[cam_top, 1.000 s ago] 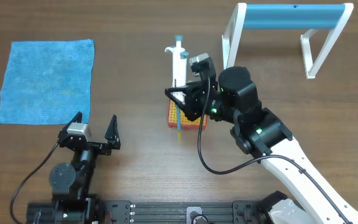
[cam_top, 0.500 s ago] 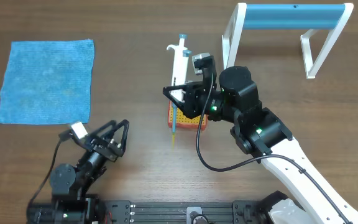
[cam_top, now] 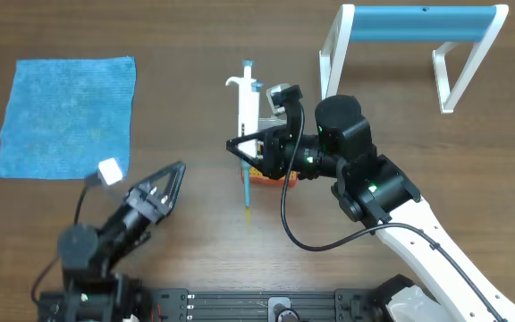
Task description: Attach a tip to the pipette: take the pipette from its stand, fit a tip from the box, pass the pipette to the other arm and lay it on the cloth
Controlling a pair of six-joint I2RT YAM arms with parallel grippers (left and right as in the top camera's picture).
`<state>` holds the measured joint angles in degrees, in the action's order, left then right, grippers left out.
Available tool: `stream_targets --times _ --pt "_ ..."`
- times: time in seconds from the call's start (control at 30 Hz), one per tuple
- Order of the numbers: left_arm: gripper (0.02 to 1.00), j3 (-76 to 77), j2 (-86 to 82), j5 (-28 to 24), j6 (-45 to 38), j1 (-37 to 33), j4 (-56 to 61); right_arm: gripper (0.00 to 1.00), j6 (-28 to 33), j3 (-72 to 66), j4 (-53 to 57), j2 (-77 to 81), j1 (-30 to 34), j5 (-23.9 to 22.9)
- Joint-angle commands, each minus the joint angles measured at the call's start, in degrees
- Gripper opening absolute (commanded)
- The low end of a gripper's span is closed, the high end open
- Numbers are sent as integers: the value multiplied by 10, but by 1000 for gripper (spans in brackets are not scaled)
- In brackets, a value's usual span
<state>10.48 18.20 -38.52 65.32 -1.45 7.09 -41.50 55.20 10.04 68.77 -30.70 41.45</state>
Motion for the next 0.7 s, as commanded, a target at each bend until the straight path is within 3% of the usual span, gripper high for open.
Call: stream_targets --times 0.03,0.2,0.3,0.5,0.7 --pt "961 178 205 -163 -99 0 23 73 24 5 2 -3 1 61" --pt "961 367 433 -354 -140 0 24 71 33 5 2 -3 1 88" --pt "965 442 531 -423 -140 19 34 73 35 5 1 -3 1 97" --pt "963 506 631 -442 -127 78 129 75 52 5 -18 -3 1 96" --pt "965 507 651 -431 -127 117 134 73 52 5 -55 -3 1 96"
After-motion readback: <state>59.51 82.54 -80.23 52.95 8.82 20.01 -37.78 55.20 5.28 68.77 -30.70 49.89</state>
